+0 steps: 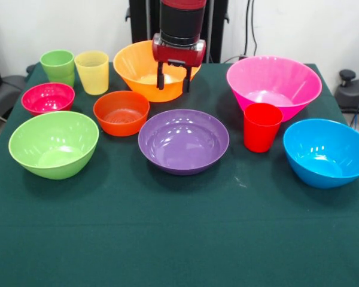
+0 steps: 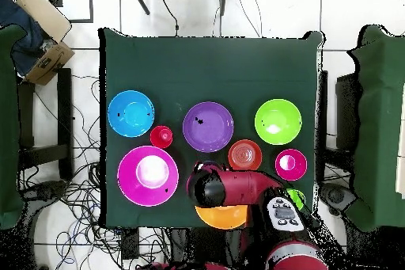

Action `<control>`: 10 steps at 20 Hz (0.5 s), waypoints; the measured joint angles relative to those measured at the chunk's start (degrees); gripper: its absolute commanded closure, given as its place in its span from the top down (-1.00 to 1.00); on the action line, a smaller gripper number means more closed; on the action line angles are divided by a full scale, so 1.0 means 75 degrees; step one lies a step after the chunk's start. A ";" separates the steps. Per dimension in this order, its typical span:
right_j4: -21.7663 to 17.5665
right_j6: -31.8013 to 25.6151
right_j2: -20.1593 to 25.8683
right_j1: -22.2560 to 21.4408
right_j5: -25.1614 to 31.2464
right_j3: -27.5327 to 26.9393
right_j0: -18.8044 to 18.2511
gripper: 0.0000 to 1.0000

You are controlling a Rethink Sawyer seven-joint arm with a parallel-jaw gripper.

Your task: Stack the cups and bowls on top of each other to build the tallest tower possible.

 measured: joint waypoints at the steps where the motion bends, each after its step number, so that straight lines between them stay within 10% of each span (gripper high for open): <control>1: 0.0000 0.0000 0.0000 -0.0011 0.0000 0.0019 -0.0005 1.00; 10: -0.0003 0.0000 0.0124 -0.0698 0.0485 0.0349 -0.0219 1.00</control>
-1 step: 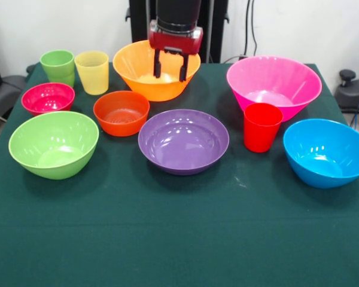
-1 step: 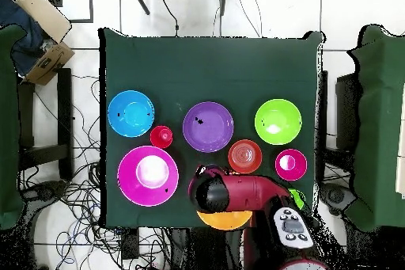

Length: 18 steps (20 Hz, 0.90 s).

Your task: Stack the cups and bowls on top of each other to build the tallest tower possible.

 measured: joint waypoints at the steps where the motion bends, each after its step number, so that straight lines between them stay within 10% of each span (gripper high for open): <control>1: 0.0000 0.0000 0.0018 -0.0077 0.0087 0.0014 -0.0013 1.00; 18: 0.0111 0.0000 0.0302 -0.0790 0.1360 0.0035 -0.0147 1.00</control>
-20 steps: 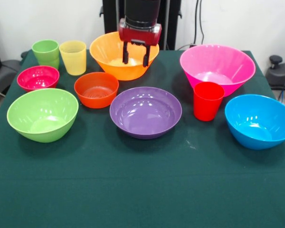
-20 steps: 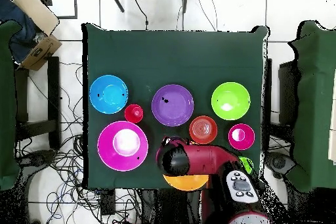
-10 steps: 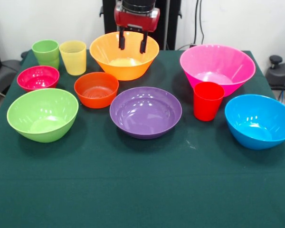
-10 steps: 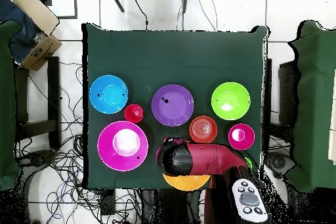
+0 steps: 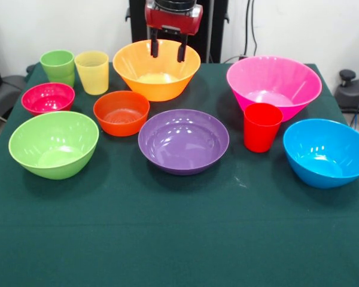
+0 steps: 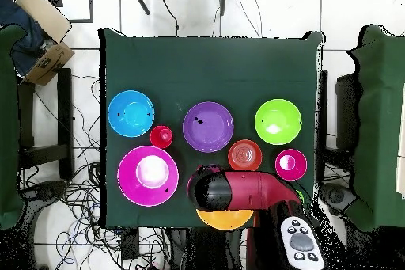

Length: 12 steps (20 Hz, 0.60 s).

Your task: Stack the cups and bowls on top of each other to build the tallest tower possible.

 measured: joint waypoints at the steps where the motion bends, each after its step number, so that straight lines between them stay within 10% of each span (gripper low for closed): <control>1: 0.0000 0.0000 -0.0001 0.0013 -0.0009 0.0000 0.0000 1.00; 12: 0.0003 0.0000 -0.0070 0.0649 -0.0994 -0.0004 0.0072 1.00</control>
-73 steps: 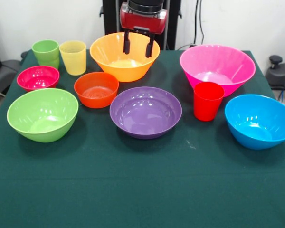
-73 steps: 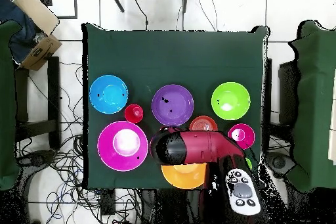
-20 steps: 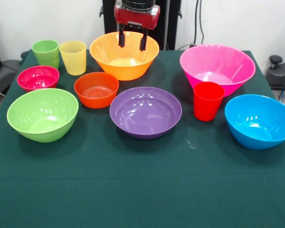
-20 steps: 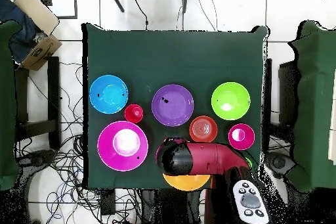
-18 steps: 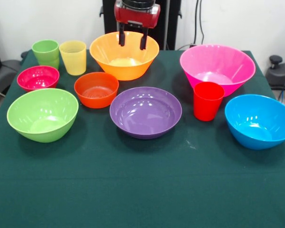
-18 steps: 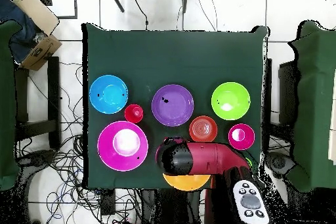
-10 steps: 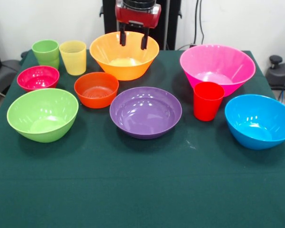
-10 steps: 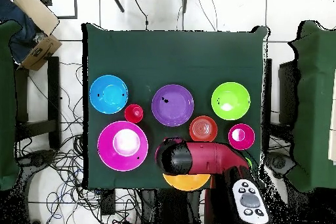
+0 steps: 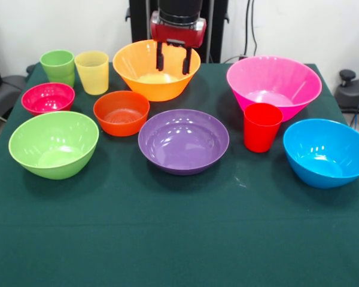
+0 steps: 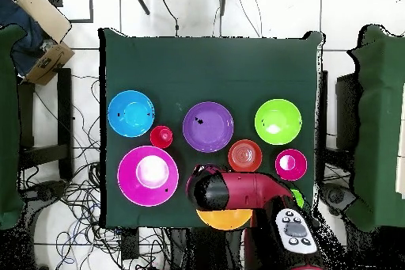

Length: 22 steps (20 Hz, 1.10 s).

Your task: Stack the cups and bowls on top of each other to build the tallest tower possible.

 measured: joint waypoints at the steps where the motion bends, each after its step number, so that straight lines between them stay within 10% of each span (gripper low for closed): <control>1: 0.0002 0.0000 -0.0031 0.0096 -0.0122 -0.0001 0.0028 1.00; 22: 0.0009 0.0000 -0.0519 0.1537 -0.1335 -0.0009 0.0211 1.00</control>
